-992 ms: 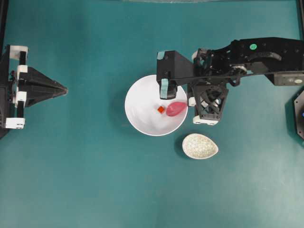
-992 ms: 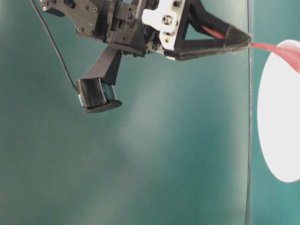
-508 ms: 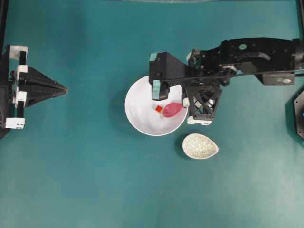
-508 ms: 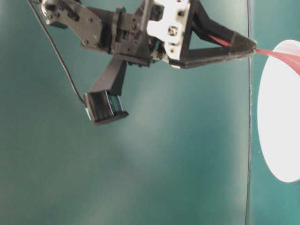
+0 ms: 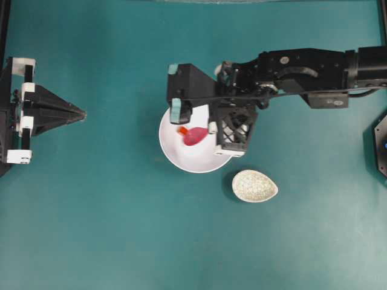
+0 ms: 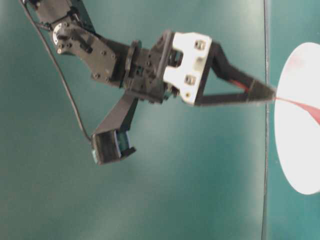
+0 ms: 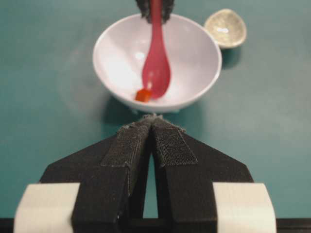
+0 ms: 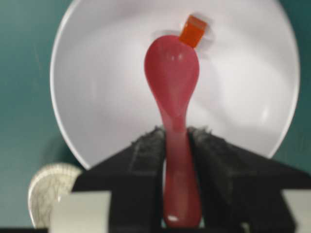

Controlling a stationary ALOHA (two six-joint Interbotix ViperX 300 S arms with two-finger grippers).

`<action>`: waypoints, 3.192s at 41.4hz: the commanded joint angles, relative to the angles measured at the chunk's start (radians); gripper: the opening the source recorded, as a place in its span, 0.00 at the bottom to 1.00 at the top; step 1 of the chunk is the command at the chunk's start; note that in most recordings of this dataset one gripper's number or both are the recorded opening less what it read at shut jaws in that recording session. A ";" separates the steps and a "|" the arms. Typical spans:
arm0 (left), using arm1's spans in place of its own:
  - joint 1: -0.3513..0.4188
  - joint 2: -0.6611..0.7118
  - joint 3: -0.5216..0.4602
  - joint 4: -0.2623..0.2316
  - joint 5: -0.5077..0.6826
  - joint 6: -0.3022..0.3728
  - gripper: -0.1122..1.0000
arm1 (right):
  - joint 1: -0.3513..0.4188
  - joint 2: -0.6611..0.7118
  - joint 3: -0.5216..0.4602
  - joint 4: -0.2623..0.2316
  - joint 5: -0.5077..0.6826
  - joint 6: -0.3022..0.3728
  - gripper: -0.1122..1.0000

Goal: Grip the spoon and scoop the red block from the bowl with right arm.

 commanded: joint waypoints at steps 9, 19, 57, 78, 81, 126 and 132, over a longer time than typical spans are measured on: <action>0.003 0.003 -0.014 0.003 -0.006 0.002 0.10 | -0.008 -0.006 -0.046 -0.017 -0.044 0.005 0.32; 0.003 0.003 -0.014 0.003 -0.006 0.002 0.10 | -0.011 -0.017 -0.060 -0.017 -0.040 0.005 0.32; 0.003 0.003 -0.014 0.003 -0.006 0.000 0.10 | -0.009 -0.066 -0.040 -0.017 -0.083 0.005 0.32; 0.003 0.002 -0.014 0.003 -0.005 0.000 0.10 | -0.005 -0.087 0.012 -0.012 -0.147 0.005 0.32; 0.003 0.002 -0.014 0.002 -0.005 0.000 0.10 | -0.005 -0.097 0.032 -0.012 -0.173 0.005 0.32; 0.003 0.000 -0.014 0.003 -0.003 0.000 0.10 | 0.020 -0.158 0.210 -0.005 -0.416 0.006 0.32; 0.003 0.000 -0.014 0.003 -0.003 0.000 0.10 | 0.020 -0.158 0.230 -0.005 -0.445 0.006 0.32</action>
